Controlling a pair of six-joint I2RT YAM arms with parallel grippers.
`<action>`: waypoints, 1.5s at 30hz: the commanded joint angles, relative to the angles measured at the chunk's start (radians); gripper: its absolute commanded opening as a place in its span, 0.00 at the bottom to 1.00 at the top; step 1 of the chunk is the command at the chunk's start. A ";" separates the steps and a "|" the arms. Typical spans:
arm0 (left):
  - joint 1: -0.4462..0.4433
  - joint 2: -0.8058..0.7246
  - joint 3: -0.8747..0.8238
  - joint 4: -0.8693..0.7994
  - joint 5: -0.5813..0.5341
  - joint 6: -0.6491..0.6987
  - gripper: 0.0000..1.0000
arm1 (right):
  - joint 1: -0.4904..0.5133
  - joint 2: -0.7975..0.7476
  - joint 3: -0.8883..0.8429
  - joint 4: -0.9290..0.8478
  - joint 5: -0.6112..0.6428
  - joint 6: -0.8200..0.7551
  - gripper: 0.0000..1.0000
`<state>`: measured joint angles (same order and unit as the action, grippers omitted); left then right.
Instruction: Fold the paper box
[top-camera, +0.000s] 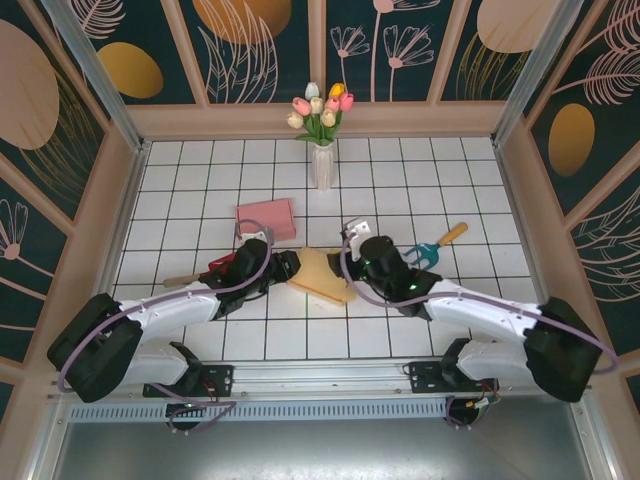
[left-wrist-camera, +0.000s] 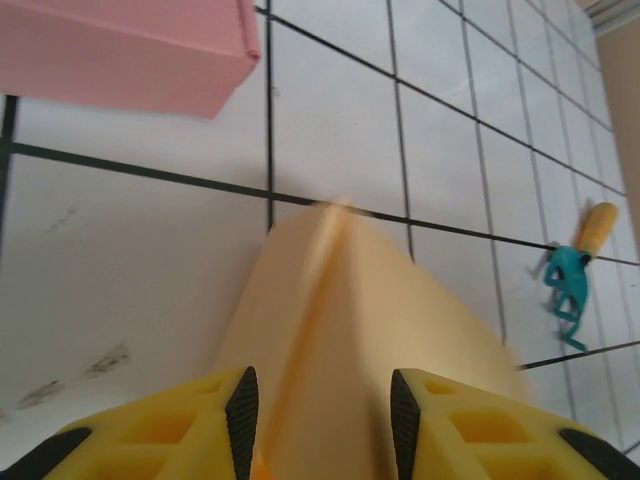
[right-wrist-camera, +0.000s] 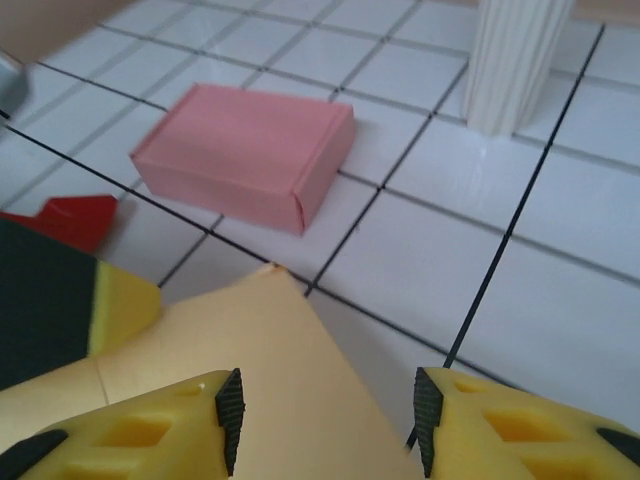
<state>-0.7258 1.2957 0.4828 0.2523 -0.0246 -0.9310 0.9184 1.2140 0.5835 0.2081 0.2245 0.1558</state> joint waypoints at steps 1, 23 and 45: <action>-0.001 -0.005 -0.024 -0.078 -0.046 0.039 0.44 | 0.041 0.101 0.027 0.058 0.150 0.095 0.51; -0.003 -0.242 -0.100 -0.175 -0.103 0.064 0.49 | 0.142 0.416 0.065 0.145 0.251 0.031 0.53; -0.066 -0.036 -0.096 -0.042 -0.146 -0.013 0.67 | 0.134 0.358 -0.073 0.305 0.089 -0.150 0.53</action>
<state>-0.7818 1.2308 0.3508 0.2211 -0.1421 -0.9203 1.0527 1.5860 0.5426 0.5213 0.3500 0.0307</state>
